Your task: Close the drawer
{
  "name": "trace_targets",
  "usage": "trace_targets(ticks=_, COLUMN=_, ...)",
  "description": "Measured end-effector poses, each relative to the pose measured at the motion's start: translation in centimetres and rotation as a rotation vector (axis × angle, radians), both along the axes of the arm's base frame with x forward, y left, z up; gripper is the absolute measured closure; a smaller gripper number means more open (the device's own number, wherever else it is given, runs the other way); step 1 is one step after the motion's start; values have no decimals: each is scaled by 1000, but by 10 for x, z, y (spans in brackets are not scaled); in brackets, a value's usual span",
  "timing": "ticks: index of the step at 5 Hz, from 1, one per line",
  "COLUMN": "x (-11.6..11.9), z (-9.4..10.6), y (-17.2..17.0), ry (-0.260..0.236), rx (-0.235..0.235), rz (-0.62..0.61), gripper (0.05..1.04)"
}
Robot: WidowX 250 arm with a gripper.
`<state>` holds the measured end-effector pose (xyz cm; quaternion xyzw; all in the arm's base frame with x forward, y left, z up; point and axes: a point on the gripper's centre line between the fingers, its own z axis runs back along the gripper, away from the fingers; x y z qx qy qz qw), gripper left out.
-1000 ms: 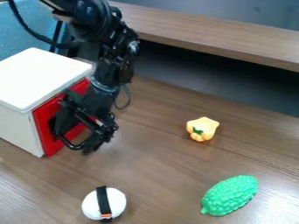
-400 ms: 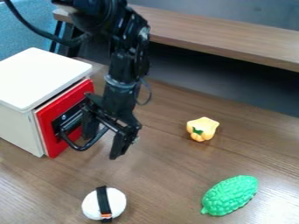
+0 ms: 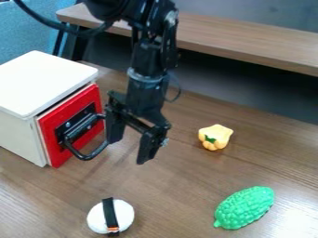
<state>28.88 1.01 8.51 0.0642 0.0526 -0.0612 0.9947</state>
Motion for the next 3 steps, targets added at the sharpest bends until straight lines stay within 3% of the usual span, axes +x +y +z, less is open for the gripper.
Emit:
trace_targets(ticks=2, x=-10, z=20, y=-25, ry=-25, rx=-159, rz=-39, gripper=84)
trace_targets(ticks=3, x=-16, z=19, y=-27, ry=-41, rx=-164, rz=-17, gripper=84)
